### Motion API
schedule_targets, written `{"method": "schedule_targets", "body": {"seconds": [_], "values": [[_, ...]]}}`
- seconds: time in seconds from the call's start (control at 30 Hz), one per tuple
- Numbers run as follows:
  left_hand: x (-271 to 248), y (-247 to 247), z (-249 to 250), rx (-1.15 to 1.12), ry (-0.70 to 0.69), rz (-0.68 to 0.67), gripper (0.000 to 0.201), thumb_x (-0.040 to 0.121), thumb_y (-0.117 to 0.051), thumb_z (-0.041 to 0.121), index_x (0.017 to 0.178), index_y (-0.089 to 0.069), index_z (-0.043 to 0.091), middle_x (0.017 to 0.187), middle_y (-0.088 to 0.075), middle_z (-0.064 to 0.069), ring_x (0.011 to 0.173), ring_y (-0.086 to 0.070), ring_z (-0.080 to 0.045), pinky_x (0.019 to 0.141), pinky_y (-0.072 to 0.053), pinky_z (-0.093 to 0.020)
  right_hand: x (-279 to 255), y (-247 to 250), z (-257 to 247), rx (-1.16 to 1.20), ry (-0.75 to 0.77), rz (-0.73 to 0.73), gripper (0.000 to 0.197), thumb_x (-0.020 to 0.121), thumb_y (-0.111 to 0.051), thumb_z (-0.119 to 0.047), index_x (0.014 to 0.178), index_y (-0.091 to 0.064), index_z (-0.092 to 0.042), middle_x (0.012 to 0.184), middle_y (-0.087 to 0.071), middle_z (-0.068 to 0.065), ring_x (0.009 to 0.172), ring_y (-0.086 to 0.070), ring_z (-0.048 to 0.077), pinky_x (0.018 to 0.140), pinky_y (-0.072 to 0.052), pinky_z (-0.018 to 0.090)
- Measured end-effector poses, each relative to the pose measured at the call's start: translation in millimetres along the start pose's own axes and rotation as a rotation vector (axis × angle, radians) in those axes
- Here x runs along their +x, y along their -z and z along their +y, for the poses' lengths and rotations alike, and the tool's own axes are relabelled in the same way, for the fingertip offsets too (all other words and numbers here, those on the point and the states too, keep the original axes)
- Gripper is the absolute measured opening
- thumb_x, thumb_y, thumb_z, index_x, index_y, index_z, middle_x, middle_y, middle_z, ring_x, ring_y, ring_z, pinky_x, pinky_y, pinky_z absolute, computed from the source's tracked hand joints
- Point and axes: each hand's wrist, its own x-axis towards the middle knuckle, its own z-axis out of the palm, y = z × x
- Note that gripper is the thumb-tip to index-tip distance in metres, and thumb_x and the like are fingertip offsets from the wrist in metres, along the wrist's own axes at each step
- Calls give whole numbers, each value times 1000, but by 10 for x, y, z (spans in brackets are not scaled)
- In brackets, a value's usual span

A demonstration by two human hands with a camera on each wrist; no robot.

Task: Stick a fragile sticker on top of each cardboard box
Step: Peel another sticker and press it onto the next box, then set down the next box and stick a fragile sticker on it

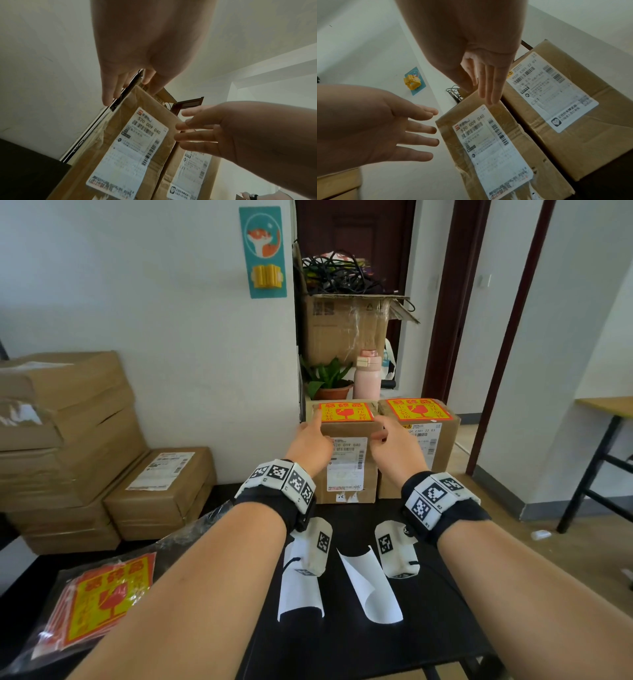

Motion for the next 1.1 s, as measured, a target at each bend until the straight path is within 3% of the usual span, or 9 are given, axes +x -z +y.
{"method": "schedule_targets", "body": {"seconds": [0.1, 0.2, 0.43, 0.53, 0.6, 0.77, 0.87, 0.97, 1.1], "values": [[-178, 156, 91, 61, -3, 72, 41, 98, -40, 17, 139, -41, 25, 138, -48, -10, 119, -53, -27, 95, -44, -34, -52, 2, -104, 22, -3, -18, 48, 96, -46, -11, 143, -44, -18, 119, -62, 3, 104, -58, 19, 82, -50, 32], [-333, 358, 58, 107, 76, 149, 47, 99, -38, 10, 146, -35, 14, 147, -37, -14, 125, -48, -31, 94, -38, -30, -122, -45, -249, 50, 15, -26, 45, 96, -46, -12, 139, -47, -20, 121, -62, 2, 101, -57, 16, 79, -48, 30], [-662, 1211, -169, 127, 122, 420, 43, 92, -42, 5, 134, -51, 12, 138, -49, -10, 112, -55, -22, 83, -35, -22, -276, -391, -802, 118, 103, -87, 37, 97, -46, -14, 133, -53, -18, 127, -60, 4, 114, -58, 22, 92, -45, 29], [-846, 1639, -282, 137, 162, 534, 42, 91, -40, 4, 130, -54, 14, 136, -51, -9, 110, -57, -23, 87, -40, -27, -307, -630, -1109, 132, 141, -116, 35, 96, -47, -14, 130, -56, -16, 123, -62, 6, 113, -59, 23, 95, -46, 33], [-980, 1905, -371, 160, 160, 611, 42, 90, -40, 5, 128, -56, 15, 133, -54, -7, 112, -57, -25, 91, -43, -31, -320, -793, -1323, 131, 155, -143, 35, 94, -46, -14, 128, -57, -17, 117, -64, 7, 107, -61, 24, 93, -48, 34], [-1303, 2465, -587, 225, 164, 762, 39, 92, -41, 6, 126, -58, 17, 125, -60, -1, 98, -56, -14, 78, -39, -26, -395, -1156, -1837, 195, 193, -230, 36, 95, -46, -11, 129, -56, -14, 117, -64, 8, 106, -61, 24, 86, -44, 28], [-1404, 2740, -726, 257, 181, 847, 37, 92, -44, 8, 124, -58, 18, 128, -57, -1, 107, -57, -20, 79, -39, -27, -423, -1362, -2149, 235, 223, -264, 35, 96, -46, -10, 129, -56, -13, 116, -64, 9, 96, -59, 18, 78, -40, 24], [-1447, 2979, -861, 264, 183, 933, 33, 93, -52, 15, 126, -55, 16, 131, -50, -6, 116, -52, -25, 91, -47, -35, -435, -1551, -2459, 251, 247, -281, 35, 96, -46, -13, 129, -57, -15, 119, -64, 7, 97, -57, 17, 78, -37, 21], [-1435, 3246, -976, 265, 320, 910, 50, 96, -49, 19, 143, -34, 14, 147, -30, -12, 133, -31, -30, 105, -37, -43, -433, -1767, -2815, 284, 256, -334, 37, 98, -47, -20, 135, -53, -16, 128, -59, 5, 98, -53, 13, 81, -36, 21]]}}
